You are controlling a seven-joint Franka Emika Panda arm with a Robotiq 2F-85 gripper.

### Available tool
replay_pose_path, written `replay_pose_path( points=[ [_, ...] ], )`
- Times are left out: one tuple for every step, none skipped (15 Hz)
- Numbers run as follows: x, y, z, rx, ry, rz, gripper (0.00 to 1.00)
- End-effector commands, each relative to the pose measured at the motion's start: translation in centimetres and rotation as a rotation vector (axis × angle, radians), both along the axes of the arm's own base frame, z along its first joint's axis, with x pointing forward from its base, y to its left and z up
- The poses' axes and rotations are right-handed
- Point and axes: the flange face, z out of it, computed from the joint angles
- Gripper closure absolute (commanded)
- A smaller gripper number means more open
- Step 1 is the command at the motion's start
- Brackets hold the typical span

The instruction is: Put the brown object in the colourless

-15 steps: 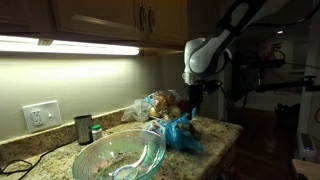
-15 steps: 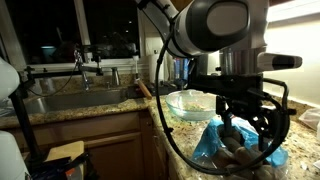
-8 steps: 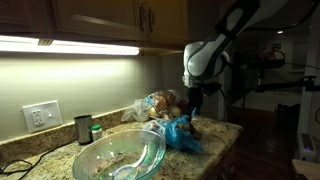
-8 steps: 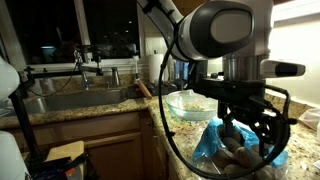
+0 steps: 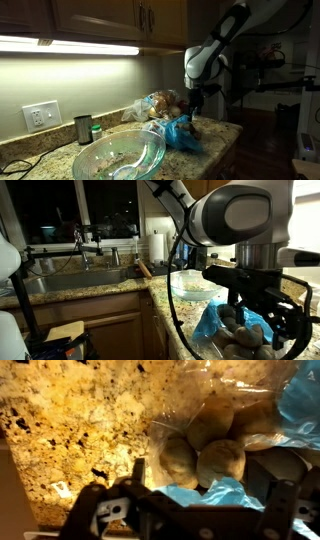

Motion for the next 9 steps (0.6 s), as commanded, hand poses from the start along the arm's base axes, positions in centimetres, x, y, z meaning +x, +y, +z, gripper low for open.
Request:
replay_pose_path(
  points=[
    [0.7, 0.1, -0.4, 0.034, -0.014, -0.022, 0.00],
    [0.8, 0.4, -0.6, 0.044, -0.014, -0.024, 0.00],
    [1.0, 0.8, -0.9, 0.054, -0.016, -0.024, 0.00],
    [1.1, 1.1, -1.2, 0.061, -0.015, -0.024, 0.00],
    [1.3, 1.3, -1.5, 0.065, -0.014, -0.018, 0.00],
    [1.5, 1.5, -1.8, 0.067, -0.012, -0.014, 0.00],
    [1.6, 1.6, -2.1, 0.065, -0.008, -0.009, 0.00],
    [1.8, 1.6, -2.2, 0.060, -0.006, -0.004, 0.00],
    [2.0, 1.5, -2.2, 0.056, -0.006, 0.001, 0.00]
  ],
)
